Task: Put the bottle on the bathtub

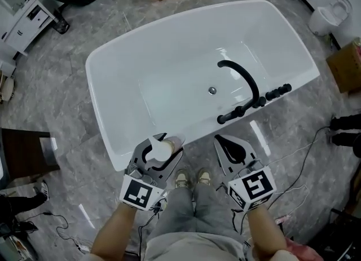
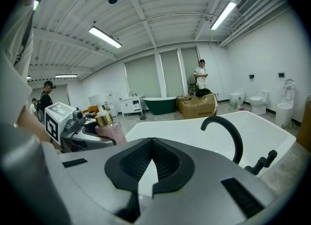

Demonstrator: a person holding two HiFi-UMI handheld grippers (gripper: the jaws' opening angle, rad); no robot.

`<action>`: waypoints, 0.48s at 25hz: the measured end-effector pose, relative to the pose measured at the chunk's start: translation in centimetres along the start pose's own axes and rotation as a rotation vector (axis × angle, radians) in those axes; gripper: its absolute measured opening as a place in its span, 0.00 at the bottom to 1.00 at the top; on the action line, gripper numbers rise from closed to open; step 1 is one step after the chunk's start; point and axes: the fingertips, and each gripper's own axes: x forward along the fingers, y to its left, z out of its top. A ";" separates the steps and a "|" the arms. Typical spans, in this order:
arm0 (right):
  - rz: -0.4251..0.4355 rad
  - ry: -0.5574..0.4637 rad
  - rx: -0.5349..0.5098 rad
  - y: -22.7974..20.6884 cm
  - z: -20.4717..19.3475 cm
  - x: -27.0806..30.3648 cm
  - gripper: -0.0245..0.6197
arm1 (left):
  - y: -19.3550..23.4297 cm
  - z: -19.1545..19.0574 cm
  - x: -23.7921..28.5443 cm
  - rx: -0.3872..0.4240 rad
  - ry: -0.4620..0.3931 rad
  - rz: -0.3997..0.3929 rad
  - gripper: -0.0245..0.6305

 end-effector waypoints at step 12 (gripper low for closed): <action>0.045 0.020 0.001 -1.6 -6.4 3.7 0.08 | -0.8 -7.8 3.3 0.007 0.041 0.034 0.40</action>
